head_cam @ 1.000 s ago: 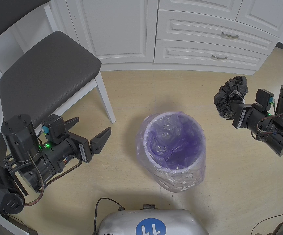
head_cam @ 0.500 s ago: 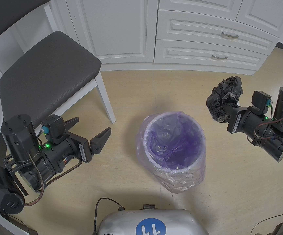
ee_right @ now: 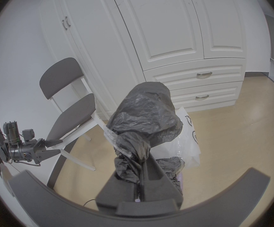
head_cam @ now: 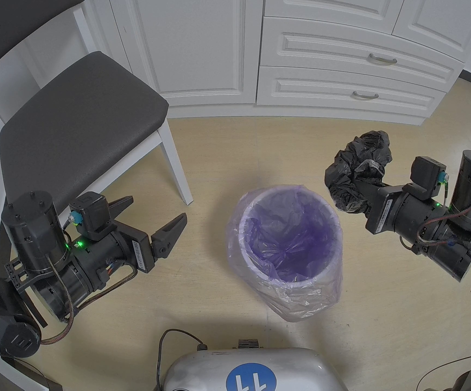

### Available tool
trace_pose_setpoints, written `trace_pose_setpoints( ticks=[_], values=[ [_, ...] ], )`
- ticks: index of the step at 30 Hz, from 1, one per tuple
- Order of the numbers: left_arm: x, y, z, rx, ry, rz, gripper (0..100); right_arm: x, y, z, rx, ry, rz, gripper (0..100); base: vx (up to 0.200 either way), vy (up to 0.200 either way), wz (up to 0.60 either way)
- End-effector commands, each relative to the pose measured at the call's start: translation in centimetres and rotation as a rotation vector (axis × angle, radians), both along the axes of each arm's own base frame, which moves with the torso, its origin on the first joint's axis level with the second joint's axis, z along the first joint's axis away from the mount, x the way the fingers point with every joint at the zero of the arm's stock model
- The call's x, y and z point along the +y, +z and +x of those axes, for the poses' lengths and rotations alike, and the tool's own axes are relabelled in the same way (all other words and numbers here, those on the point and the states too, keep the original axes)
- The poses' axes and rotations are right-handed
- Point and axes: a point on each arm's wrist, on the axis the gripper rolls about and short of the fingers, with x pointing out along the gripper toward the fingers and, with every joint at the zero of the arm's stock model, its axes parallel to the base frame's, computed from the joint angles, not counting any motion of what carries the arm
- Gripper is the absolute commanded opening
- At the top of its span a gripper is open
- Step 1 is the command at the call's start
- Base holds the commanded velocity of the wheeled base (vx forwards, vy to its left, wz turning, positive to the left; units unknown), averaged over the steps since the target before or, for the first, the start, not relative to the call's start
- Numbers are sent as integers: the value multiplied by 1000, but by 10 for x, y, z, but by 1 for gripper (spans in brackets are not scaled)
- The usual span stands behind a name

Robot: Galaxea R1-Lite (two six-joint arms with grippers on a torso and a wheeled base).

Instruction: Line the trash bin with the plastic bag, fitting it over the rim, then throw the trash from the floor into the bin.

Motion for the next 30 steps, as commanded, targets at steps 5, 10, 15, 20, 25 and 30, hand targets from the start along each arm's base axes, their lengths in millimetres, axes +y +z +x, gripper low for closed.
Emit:
trace_pose_setpoints(
  ticks=[5,10,15,20,25,30],
  values=[
    [0,1,-1,-3,0,-3,100,17,-1,-4,32,65,58,0,0,0,0],
    [0,2,-2,-6,1,-3,100,28,-14,5,64,70,70,0,0,0,0],
    [2,3,-4,-12,1,-8,100,42,-37,22,110,66,91,0,0,0,0],
    [2,3,-4,-11,1,-7,100,52,-58,33,176,69,99,0,0,0,0],
    [2,3,-4,-12,1,-8,100,63,-87,54,264,39,99,0,0,0,0],
    [2,4,-4,-13,1,-9,100,66,-112,73,323,1,89,0,0,0,0]
  ],
)
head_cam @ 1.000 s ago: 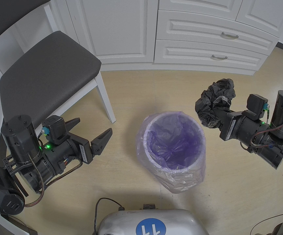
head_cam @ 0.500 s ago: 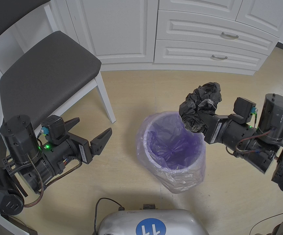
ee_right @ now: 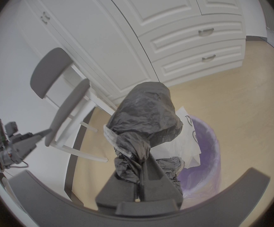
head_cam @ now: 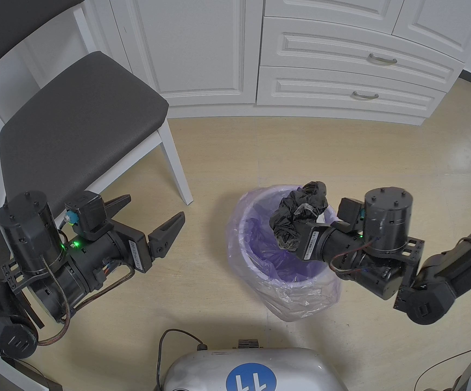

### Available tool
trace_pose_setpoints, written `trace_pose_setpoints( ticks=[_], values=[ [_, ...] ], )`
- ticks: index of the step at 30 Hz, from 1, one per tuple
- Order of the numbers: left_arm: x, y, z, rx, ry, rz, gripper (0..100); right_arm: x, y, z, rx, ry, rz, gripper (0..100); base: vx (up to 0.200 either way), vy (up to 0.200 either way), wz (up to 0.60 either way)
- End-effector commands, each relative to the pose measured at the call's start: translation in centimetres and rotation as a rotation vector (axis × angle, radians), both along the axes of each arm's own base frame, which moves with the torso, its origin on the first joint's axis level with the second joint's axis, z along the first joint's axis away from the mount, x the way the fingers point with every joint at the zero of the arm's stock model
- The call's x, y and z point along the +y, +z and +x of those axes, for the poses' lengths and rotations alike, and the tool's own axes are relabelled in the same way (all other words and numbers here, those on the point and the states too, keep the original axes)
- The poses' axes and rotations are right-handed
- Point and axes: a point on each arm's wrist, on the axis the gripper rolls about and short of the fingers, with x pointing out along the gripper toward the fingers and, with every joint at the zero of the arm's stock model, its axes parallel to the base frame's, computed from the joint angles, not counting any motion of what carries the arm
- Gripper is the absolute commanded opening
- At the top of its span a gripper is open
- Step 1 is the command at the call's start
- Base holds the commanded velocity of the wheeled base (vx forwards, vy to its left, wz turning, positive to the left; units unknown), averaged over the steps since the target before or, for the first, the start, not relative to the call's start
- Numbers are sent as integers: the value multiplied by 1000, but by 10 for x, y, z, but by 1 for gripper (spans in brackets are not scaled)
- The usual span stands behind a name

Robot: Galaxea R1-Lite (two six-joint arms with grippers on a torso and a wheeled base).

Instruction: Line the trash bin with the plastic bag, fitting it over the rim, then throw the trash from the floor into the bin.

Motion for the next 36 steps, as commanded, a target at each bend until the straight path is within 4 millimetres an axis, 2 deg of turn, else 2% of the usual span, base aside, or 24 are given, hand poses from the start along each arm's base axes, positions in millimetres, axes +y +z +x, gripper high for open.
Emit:
trace_pose_setpoints(
  ticks=[1,4,11,17,24,34,35,36],
  values=[
    [0,1,0,-3,0,-3,100,6,-41,28,98,-36,-37,0,0,0,0],
    [0,0,0,-1,2,-3,100,3,-58,46,139,-57,-27,0,0,0,0],
    [0,0,0,-1,2,-3,100,1,-90,66,226,-68,-5,0,0,0,0],
    [0,0,0,-1,2,-3,100,2,-96,70,243,-59,8,0,0,0,0],
    [0,2,1,-4,4,-6,100,8,-116,91,274,-95,79,0,0,0,0],
    [1,1,2,-2,7,-6,100,4,-117,106,271,-147,145,0,0,0,0],
    [1,1,2,-3,7,-5,100,4,-114,106,266,-146,150,100,0,0,0],
    [1,1,2,-3,7,-5,100,4,-114,106,266,-146,150,100,0,0,0]
  ],
)
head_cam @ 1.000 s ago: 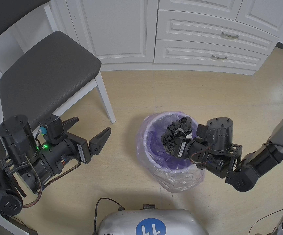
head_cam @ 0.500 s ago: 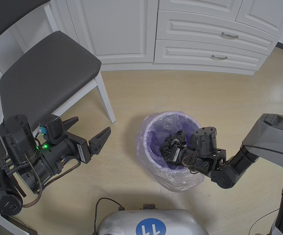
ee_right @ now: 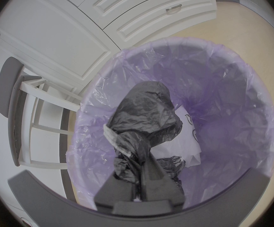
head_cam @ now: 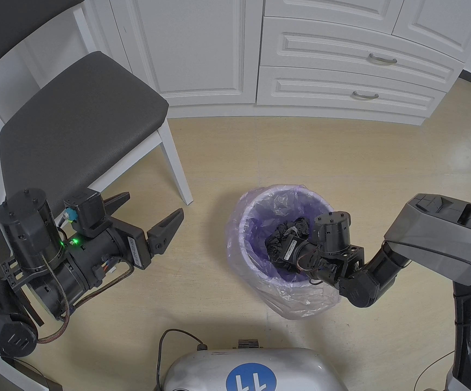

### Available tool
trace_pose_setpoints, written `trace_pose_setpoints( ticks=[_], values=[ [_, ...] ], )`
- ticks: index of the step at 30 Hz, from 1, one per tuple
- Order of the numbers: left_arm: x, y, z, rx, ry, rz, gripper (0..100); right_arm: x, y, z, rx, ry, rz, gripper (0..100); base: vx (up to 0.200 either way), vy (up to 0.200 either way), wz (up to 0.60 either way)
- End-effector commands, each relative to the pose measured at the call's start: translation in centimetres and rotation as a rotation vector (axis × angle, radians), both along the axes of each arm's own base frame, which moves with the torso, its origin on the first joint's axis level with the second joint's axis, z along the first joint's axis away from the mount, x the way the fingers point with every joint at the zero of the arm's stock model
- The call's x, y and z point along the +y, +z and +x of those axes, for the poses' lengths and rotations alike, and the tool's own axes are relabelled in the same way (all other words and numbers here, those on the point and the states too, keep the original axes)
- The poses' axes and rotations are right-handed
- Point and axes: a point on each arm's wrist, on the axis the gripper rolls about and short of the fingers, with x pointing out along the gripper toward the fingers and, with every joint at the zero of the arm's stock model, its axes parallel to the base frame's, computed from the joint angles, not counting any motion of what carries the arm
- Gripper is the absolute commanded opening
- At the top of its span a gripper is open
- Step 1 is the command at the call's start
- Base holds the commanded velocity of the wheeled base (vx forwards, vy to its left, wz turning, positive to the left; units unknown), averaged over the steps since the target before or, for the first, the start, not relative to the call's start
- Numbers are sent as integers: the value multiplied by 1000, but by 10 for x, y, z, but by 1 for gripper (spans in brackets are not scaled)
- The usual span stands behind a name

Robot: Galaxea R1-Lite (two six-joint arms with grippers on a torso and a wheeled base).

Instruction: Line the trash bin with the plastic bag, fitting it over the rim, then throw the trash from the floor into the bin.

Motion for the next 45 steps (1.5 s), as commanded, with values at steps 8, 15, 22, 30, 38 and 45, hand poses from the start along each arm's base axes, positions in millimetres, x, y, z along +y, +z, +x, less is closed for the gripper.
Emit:
trace_pose_setpoints(
  ticks=[8,15,22,30,38,45],
  values=[
    [0,-1,0,2,2,1,100,-6,11,-1,-17,-5,8,100,0,0,0],
    [0,1,0,-2,2,-1,100,-12,39,-13,-56,7,22,100,0,0,0],
    [0,1,0,-4,4,-4,100,-22,75,-33,-93,51,10,100,0,0,0],
    [0,1,0,-3,2,-2,100,-39,131,-70,-151,86,-40,100,0,0,0],
    [1,2,-1,-9,2,-5,100,-48,159,-86,-204,85,-16,100,0,0,0],
    [1,3,-1,-10,2,-6,100,-50,165,-91,-221,87,-13,100,0,0,0]
  ],
)
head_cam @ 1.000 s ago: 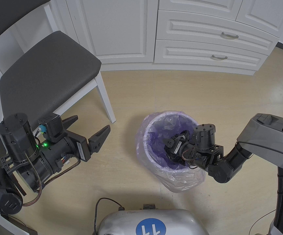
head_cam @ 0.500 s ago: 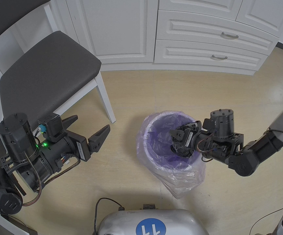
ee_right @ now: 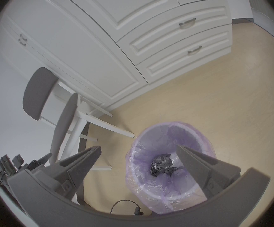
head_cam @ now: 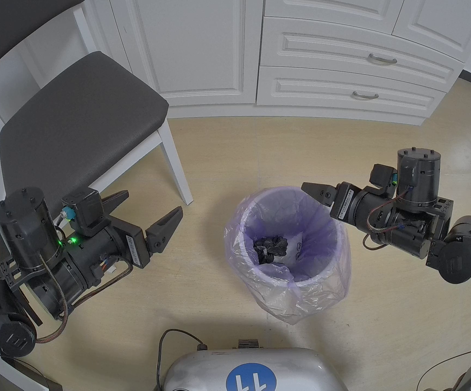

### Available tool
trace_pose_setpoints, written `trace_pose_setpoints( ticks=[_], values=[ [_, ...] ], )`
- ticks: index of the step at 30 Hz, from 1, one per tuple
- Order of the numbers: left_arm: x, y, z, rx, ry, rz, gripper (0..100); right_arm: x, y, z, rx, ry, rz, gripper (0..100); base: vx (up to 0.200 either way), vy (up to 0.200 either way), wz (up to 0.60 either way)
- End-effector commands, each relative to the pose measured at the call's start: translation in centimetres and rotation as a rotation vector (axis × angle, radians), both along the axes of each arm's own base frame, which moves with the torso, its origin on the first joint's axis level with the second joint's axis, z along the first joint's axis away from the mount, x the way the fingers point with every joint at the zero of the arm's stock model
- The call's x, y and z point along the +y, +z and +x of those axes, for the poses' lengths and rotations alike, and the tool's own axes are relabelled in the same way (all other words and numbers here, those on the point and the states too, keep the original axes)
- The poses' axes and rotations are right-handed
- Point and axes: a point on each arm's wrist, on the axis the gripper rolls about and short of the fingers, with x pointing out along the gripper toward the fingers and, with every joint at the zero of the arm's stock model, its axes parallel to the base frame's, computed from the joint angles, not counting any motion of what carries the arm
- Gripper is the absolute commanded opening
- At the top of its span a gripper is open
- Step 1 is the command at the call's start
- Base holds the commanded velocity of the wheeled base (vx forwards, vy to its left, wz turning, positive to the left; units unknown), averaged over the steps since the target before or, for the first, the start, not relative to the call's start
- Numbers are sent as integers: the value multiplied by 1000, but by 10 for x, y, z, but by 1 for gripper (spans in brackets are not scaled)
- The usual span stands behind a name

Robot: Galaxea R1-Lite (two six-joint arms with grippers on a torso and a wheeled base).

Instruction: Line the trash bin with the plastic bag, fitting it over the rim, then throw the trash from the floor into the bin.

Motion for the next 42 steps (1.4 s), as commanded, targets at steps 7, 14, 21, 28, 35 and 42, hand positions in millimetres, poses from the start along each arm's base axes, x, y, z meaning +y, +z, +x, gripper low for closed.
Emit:
trace_pose_setpoints(
  ticks=[7,14,21,28,35,42],
  values=[
    [0,1,0,-3,1,-2,100,-1,6,-4,-18,5,9,100,0,0,0],
    [0,0,0,0,1,0,100,-2,7,-5,-22,2,3,100,0,0,0],
    [1,-1,-1,3,2,4,100,-27,-3,-20,-73,-7,-231,100,0,0,0],
    [1,0,-2,-1,1,1,100,-61,-36,-30,-55,12,-541,100,0,0,0],
    [2,3,-3,-10,2,-7,100,-74,-46,-28,-12,-6,-599,100,0,0,0],
    [2,2,-3,-9,4,-6,100,-92,-59,-22,25,22,-644,100,0,0,0]
  ],
)
